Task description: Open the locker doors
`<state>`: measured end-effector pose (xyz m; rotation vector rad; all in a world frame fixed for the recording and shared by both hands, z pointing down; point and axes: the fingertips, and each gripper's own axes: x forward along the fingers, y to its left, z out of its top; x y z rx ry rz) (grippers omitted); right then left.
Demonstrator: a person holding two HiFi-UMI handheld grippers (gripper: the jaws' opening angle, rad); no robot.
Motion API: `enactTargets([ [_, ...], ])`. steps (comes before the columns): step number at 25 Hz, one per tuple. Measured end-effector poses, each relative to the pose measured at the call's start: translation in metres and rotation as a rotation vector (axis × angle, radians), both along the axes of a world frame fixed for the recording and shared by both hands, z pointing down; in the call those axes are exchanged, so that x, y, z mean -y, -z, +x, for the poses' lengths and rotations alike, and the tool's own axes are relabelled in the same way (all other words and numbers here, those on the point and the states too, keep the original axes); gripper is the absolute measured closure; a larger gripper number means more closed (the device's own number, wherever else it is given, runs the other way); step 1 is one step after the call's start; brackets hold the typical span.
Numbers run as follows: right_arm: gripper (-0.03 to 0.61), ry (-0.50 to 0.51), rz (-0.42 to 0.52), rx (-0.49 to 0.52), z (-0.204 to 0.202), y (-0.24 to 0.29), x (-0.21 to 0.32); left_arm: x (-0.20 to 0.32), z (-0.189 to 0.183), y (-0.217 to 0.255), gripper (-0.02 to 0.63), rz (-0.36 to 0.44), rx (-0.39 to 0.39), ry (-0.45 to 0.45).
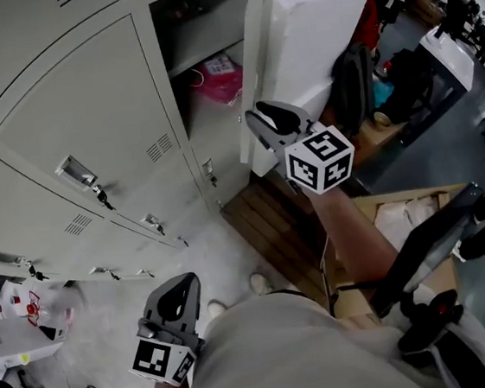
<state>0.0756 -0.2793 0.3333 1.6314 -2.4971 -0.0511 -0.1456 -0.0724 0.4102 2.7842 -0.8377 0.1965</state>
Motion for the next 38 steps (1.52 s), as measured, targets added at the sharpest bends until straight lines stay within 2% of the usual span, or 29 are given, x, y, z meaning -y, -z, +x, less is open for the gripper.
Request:
enactTargets([
  [7, 0.477, -0.031, -0.001, -0.013, 0.043, 0.003, -0.025, 0.000, 0.043, 0.003, 0.604, 0.007, 0.005, -0.076],
  [11, 0.503, -0.042, 0.002, -0.004, 0.069, 0.005, -0.035, 0.002, 0.071, 0.004, 0.604, 0.007, -0.001, -0.120],
  [18, 0.525, -0.016, 0.000, -0.009, 0.105, 0.008, -0.043, 0.006, 0.116, 0.005, 0.604, 0.011, -0.005, -0.174],
  [29, 0.529, -0.041, 0.017, 0.000, 0.181, 0.012, -0.041, 0.016, 0.159, 0.007, 0.604, -0.008, -0.022, -0.181],
  [34, 0.531, 0.003, 0.030, 0.040, 0.206, 0.016, -0.035, 0.017, 0.167, 0.003, 0.604, -0.019, -0.004, -0.183],
  [38, 0.532, -0.011, 0.033, 0.044, 0.224, 0.017, -0.029, 0.018, 0.169, 0.005, 0.604, -0.017, -0.001, -0.174],
])
